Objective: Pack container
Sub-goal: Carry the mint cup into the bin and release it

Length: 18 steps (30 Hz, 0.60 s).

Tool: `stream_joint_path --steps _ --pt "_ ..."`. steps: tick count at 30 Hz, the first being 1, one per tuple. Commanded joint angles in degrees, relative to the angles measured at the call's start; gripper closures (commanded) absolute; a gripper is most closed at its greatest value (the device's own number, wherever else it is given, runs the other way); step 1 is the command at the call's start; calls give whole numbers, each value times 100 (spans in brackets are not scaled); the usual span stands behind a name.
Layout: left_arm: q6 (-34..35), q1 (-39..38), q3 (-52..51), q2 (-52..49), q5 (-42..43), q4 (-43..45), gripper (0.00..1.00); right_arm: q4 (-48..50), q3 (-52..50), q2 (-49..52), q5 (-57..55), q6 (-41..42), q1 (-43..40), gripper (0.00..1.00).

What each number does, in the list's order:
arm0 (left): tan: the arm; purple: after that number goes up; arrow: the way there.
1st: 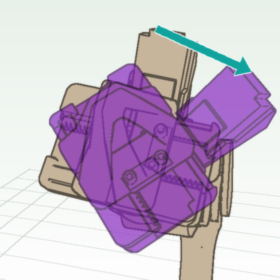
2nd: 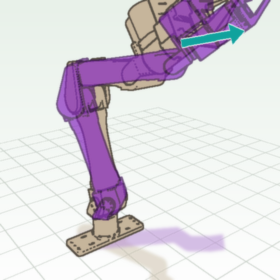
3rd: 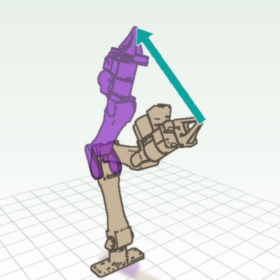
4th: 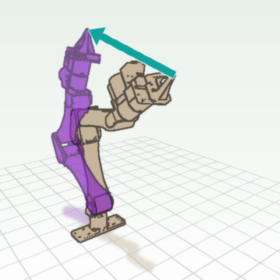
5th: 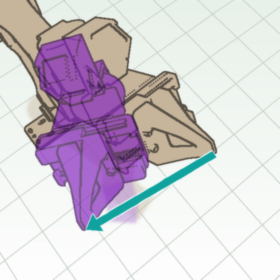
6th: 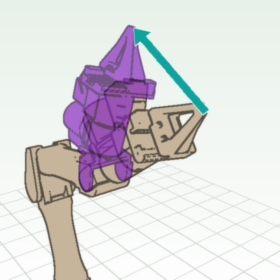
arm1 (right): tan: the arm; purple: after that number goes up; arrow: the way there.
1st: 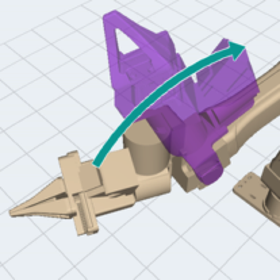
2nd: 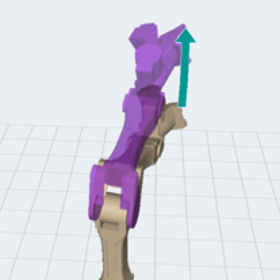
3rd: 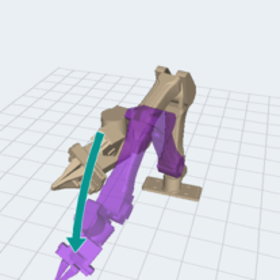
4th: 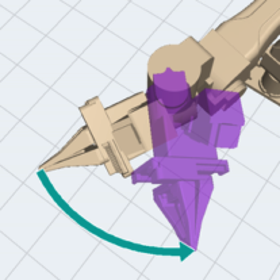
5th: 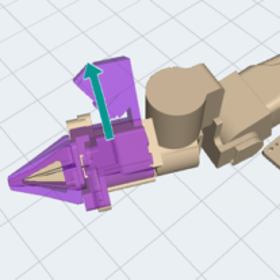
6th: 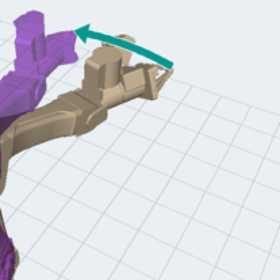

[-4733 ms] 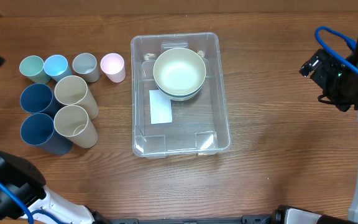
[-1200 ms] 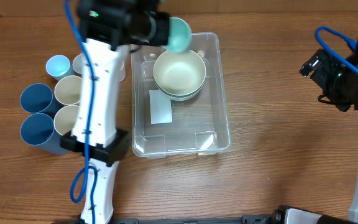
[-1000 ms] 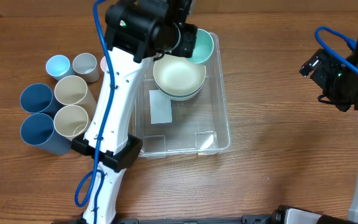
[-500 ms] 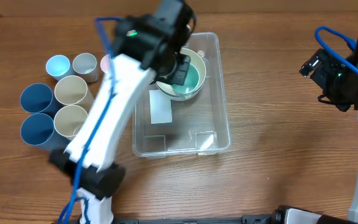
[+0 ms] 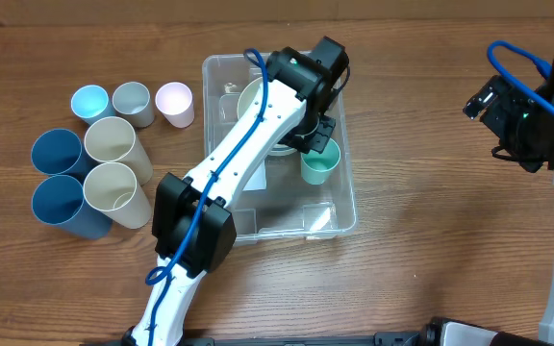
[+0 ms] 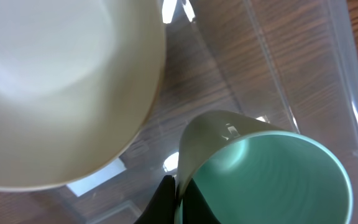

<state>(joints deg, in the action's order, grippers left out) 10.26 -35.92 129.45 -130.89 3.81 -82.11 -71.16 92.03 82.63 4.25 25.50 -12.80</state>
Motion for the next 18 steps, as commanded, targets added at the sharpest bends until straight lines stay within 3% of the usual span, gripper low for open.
stream_joint_path --steps 1,8,12,18 --pt "-131 -22 13 -101 -168 138 94 31 61 15 -15 26 -13 0" --pt "-155 -11 13 -101 -339 326 82 31 61 15 -15 26 -13 0" --pt "-129 -9 39 -31 -332 345 82 31 61 15 -15 26 -13 0" --pt "15 177 686 675 -442 -103 75 31 61 15 -15 26 -13 0"
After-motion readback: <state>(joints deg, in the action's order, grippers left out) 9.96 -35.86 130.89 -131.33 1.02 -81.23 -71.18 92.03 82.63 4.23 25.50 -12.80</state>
